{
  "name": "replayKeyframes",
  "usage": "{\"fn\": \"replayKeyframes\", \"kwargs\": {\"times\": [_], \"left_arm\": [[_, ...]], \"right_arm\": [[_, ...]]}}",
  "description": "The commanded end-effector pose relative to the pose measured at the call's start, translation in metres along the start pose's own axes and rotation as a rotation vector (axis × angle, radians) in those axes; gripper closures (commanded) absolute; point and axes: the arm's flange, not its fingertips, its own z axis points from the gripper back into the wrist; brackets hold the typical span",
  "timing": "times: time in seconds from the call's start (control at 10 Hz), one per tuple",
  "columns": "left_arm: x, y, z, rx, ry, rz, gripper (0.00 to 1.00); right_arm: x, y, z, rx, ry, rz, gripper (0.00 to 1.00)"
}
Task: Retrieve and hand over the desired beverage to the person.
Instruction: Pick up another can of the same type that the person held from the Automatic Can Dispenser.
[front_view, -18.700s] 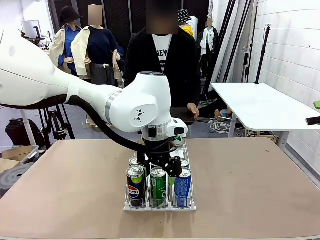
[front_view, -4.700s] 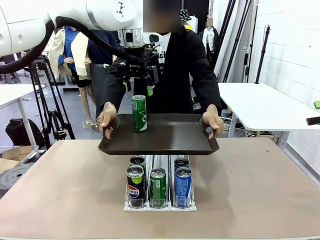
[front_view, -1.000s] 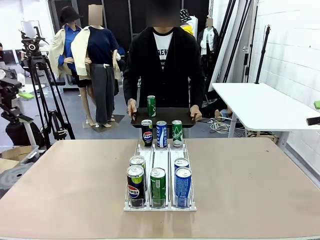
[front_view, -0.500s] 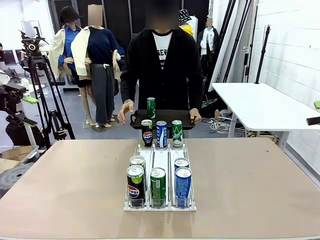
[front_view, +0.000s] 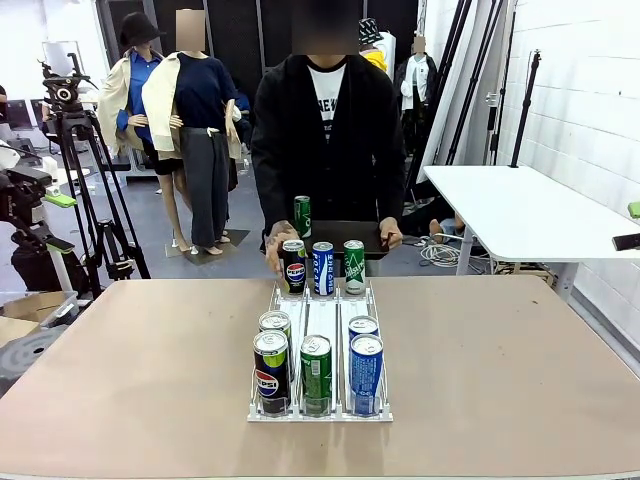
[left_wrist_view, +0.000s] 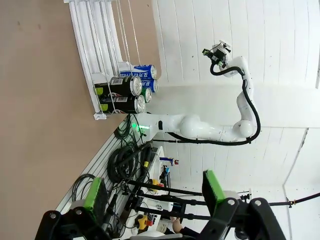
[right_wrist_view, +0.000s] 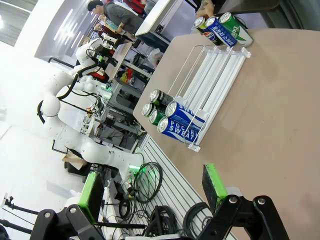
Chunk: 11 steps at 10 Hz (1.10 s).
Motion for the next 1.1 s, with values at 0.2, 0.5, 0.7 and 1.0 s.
{"fn": "replayKeyframes", "kwargs": {"times": [0.2, 0.5, 0.7, 1.0], "left_arm": [[-0.0031, -0.0034, 0.0013, -0.001, 0.005, 0.003, 0.00], [-0.0031, -0.0034, 0.0013, -0.001, 0.005, 0.003, 0.00], [-0.0031, -0.0034, 0.0013, -0.001, 0.005, 0.003, 0.00], [-0.0031, -0.0034, 0.0013, -0.001, 0.005, 0.003, 0.00]], "right_arm": [[-0.0016, 0.0002, -0.0028, -0.010, -0.008, 0.004, 0.00], [-0.0016, 0.0002, -0.0028, -0.010, -0.008, 0.004, 0.00], [-0.0016, 0.0002, -0.0028, -0.010, -0.008, 0.004, 0.00], [-0.0016, 0.0002, -0.0028, -0.010, -0.008, 0.004, 0.00]]}}
